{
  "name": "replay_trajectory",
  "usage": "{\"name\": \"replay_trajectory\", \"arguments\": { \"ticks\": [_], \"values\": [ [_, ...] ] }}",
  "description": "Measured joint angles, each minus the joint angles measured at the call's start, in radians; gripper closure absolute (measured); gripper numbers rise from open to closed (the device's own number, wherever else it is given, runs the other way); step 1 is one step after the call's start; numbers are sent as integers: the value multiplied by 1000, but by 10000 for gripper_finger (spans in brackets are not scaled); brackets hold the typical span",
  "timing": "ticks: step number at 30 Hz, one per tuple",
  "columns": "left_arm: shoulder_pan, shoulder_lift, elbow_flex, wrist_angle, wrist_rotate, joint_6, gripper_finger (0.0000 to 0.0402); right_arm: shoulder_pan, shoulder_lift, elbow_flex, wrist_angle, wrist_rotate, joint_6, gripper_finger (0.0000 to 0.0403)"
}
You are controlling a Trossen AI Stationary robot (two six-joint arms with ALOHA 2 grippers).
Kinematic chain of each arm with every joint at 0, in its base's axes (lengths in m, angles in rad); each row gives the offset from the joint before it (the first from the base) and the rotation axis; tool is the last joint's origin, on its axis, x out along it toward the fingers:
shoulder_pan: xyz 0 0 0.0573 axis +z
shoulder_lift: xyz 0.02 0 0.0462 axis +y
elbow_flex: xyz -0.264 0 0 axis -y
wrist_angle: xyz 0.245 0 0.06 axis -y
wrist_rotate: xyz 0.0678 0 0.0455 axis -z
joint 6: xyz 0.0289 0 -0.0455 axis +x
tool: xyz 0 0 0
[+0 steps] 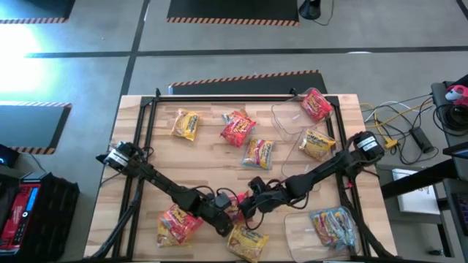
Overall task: Sort Maruchan noodles
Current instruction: Put the orange noodle pack into the top transparent bin
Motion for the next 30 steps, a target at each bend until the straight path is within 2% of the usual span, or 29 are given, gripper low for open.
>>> {"name": "replay_trajectory", "arguments": {
  "ticks": [13,19,30],
  "values": [
    [1,0,0,116,-6,-28,256,-10,-1,2,-46,-2,-69,268],
    [1,-16,0,115,-10,-49,256,-17,-2,2,-47,-9,-126,280],
    [2,-153,0,101,-207,-48,256,-112,-70,0,-117,-51,-337,282]
  ]
}}
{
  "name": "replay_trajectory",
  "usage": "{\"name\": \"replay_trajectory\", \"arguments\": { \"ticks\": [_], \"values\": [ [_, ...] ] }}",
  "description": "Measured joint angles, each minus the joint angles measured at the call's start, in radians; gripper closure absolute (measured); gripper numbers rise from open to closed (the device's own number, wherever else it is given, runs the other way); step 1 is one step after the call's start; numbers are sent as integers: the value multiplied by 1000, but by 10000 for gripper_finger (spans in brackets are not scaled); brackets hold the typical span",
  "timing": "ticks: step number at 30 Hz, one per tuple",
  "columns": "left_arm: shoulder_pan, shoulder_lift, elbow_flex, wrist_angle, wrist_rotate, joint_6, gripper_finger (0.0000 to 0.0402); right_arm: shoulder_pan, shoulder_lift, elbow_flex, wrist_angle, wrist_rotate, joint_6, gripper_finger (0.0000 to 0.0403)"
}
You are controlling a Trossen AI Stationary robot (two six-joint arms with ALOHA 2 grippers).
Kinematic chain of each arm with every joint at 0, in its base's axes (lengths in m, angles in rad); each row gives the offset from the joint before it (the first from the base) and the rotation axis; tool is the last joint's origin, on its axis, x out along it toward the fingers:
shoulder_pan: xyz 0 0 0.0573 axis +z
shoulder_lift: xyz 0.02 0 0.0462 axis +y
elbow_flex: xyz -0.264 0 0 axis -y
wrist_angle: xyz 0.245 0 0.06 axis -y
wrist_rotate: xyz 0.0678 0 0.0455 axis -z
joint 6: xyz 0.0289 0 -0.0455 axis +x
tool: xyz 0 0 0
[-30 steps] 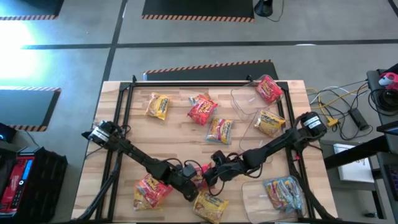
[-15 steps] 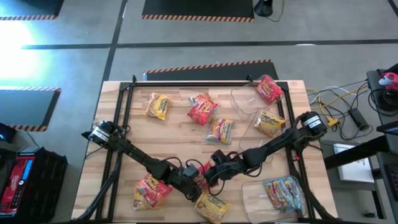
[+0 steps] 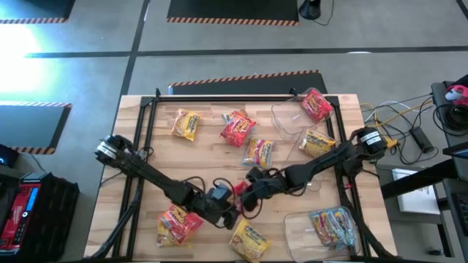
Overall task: Sort Maruchan noodles
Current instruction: Put the orange noodle pack into the top transparent bin
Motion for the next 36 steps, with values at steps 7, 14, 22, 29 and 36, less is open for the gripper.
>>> {"name": "replay_trajectory", "arguments": {
  "ticks": [7,14,22,29,36],
  "values": [
    [15,-86,0,-69,-65,49,256,-105,-94,-1,-74,1,-125,282],
    [151,-172,0,-211,-47,219,256,-267,-194,0,-78,21,-239,282],
    [454,-299,0,-315,121,592,256,-499,-311,0,-94,94,-313,282],
    [686,-315,-2,-336,357,826,256,-624,-385,0,-134,253,-328,282],
    [809,-307,-2,-322,475,934,256,-643,-406,0,-289,444,-292,282]
  ]
}}
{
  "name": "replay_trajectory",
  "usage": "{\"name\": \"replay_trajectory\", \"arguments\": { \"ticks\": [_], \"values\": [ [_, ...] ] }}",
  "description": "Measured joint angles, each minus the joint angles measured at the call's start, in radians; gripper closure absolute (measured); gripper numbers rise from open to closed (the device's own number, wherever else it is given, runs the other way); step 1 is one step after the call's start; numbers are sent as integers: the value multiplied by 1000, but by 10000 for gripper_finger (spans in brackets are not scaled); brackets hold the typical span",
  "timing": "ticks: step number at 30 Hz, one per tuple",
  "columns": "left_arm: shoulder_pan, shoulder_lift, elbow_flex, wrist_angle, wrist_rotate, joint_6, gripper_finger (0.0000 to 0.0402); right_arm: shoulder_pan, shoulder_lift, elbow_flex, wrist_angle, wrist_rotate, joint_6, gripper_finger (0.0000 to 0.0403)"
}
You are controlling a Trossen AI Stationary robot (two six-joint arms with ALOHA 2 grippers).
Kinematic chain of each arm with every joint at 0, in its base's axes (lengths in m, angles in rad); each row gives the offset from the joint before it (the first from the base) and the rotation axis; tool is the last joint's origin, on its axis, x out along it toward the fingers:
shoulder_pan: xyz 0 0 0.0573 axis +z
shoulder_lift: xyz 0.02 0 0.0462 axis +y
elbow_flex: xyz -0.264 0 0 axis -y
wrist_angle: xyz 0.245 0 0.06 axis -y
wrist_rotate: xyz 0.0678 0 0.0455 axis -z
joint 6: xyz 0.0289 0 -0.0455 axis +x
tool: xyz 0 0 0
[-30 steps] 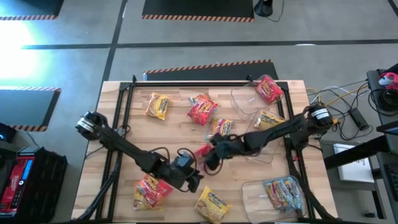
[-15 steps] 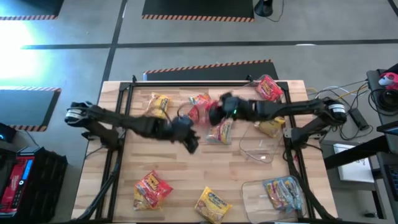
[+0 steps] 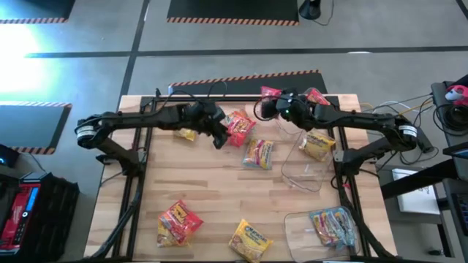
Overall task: Sort Maruchan noodles
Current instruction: Put the orange noodle pack into the top transparent bin
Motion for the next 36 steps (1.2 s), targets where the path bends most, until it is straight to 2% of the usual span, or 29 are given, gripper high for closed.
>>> {"name": "replay_trajectory", "arguments": {
  "ticks": [9,18,29,36],
  "values": [
    [36,12,-8,13,22,29,256,-17,-64,0,-203,109,-7,282],
    [39,13,-72,141,103,-56,256,-48,-161,-4,-400,163,2,282],
    [39,13,-76,163,104,-58,256,-48,-203,-186,-373,208,55,282],
    [39,14,-76,163,104,-58,256,-48,-272,-356,-119,223,-62,282]
  ]
}}
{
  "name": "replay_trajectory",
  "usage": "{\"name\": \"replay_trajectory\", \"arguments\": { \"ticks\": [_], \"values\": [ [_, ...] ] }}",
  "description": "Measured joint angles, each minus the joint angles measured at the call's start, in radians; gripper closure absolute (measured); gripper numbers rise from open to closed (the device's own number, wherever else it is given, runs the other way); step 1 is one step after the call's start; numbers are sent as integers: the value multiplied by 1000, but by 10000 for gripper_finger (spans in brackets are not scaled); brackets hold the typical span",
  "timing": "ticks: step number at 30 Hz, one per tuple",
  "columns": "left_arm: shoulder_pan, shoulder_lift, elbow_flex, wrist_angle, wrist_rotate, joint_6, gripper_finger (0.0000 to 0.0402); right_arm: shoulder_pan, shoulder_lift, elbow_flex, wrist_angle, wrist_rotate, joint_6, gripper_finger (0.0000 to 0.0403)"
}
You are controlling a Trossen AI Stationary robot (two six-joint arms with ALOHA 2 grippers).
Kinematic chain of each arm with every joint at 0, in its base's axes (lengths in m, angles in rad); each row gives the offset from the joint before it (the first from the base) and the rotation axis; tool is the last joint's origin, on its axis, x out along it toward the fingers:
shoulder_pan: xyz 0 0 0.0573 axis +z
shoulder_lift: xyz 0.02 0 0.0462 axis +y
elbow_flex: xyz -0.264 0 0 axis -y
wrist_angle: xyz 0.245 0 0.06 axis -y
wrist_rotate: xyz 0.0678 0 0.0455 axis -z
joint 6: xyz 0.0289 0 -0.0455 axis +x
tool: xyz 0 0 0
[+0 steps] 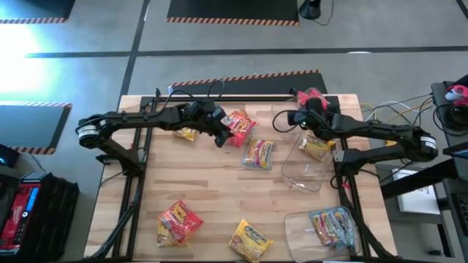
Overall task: Sort Maruchan noodles
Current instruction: Put the orange noodle pack into the top transparent bin
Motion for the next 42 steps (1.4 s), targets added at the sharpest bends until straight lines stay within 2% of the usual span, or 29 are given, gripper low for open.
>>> {"name": "replay_trajectory", "arguments": {
  "ticks": [5,13,16,23,28,32,42],
  "values": [
    [0,0,0,0,0,0,256,-19,-17,-99,124,0,-63,282],
    [0,0,0,0,0,2,256,-109,-12,-156,159,-2,-65,282],
    [0,0,0,0,0,3,256,-144,-11,-179,216,-37,-77,282],
    [0,0,0,0,0,3,256,-194,-5,-220,437,-125,-265,282],
    [0,0,0,-1,0,4,256,-238,-5,-225,445,-132,-303,282],
    [0,0,0,-1,0,5,256,-275,-5,-238,446,-204,-304,282],
    [4,0,-1,0,-3,8,256,-309,-5,-244,456,-223,-303,273]
  ]
}}
